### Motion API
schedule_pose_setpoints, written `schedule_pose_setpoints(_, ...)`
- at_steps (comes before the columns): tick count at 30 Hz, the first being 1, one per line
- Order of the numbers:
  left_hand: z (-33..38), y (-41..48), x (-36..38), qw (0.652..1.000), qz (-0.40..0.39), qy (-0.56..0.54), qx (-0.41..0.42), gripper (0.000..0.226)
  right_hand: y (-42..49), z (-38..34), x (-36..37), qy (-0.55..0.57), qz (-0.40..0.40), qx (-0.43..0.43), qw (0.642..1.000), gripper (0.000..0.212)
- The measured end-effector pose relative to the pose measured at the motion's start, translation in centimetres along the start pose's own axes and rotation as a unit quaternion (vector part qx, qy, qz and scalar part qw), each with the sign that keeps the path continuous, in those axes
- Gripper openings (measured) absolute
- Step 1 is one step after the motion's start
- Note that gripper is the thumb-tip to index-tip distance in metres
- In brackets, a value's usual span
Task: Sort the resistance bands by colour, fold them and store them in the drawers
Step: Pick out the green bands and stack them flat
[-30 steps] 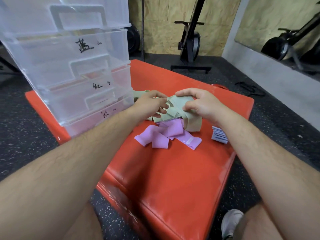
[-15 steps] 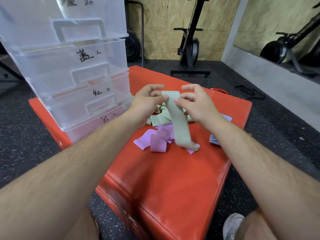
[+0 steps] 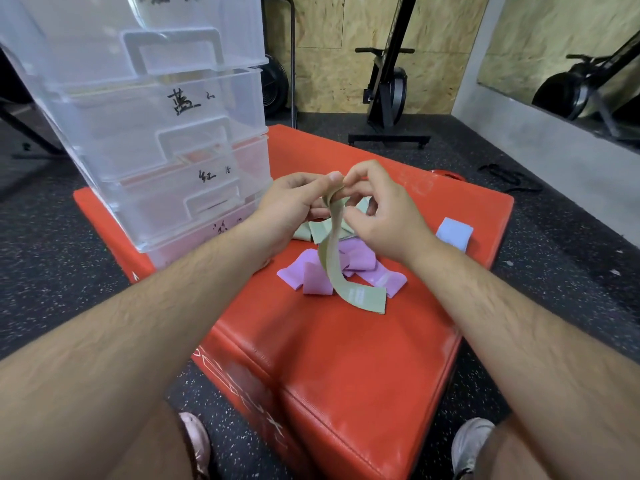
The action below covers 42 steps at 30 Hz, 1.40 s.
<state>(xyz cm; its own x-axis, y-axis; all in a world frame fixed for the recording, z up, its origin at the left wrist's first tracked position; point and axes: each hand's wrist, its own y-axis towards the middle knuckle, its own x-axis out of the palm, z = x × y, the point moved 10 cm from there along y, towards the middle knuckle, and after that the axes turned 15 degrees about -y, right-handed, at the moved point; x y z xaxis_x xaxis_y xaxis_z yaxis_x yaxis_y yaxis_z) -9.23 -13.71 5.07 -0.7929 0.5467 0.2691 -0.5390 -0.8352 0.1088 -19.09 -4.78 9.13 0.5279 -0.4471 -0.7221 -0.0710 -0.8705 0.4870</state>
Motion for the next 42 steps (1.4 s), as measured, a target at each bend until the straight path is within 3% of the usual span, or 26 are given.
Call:
schedule_pose_setpoints(6,0.2,-1.8,-0.4,0.998,-0.024,0.062,-0.012,0.053,-0.1,-0.7,1.0,0.040,-0.027,0.003,0.999,0.032)
schedule_pose_setpoints(8,0.2,-2.1,-1.5,0.995,0.017,0.096,0.001,0.033,0.1,-0.5,1.3,0.072,-0.003,0.017,0.997,0.026)
schedule_pose_setpoints(10,0.5,-2.4,-2.2,0.993,0.044,0.106,0.023,0.016,0.4,0.3,1.6,0.086,0.018,0.051,0.995,0.035)
schedule_pose_setpoints(13,1.0,-2.8,-3.0,0.994,0.054,0.088,0.034,0.019,0.4,2.0,4.5,0.135,-0.078,0.116,0.981,0.048)
schedule_pose_setpoints(15,1.3,-3.2,-3.4,0.995,0.052,0.084,0.034,0.025,0.0,2.5,6.4,0.150,-0.148,0.123,0.970,0.031)
schedule_pose_setpoints(17,1.4,-3.8,-3.4,0.994,0.046,0.093,0.031,0.026,0.0,2.4,6.6,0.127,-0.158,0.105,0.974,0.019)
schedule_pose_setpoints(24,1.9,-5.6,-3.7,0.994,0.040,0.099,0.024,0.021,-1.2,0.4,6.6,0.125,-0.191,0.090,0.969,0.030)
schedule_pose_setpoints(26,1.6,-6.1,-3.6,0.994,0.039,0.100,0.018,0.020,-1.9,0.0,7.0,0.133,-0.226,0.081,0.962,0.033)
schedule_pose_setpoints(29,1.0,-6.8,-3.5,0.995,0.041,0.088,0.003,0.023,-3.0,0.0,7.1,0.145,-0.267,0.095,0.948,0.018)
schedule_pose_setpoints(33,0.4,-7.6,-4.4,0.994,0.058,0.094,-0.006,0.025,-4.9,1.0,6.8,0.099,-0.341,0.113,0.928,0.035)
schedule_pose_setpoints(39,-1.0,-8.6,-7.1,0.993,0.096,0.057,-0.037,0.028,-7.7,3.2,5.1,0.053,-0.408,0.135,0.901,0.025)
schedule_pose_setpoints(42,-1.9,-9.1,-8.4,0.992,0.108,0.046,-0.050,0.026,-8.8,4.8,4.3,0.032,-0.421,0.142,0.895,0.032)
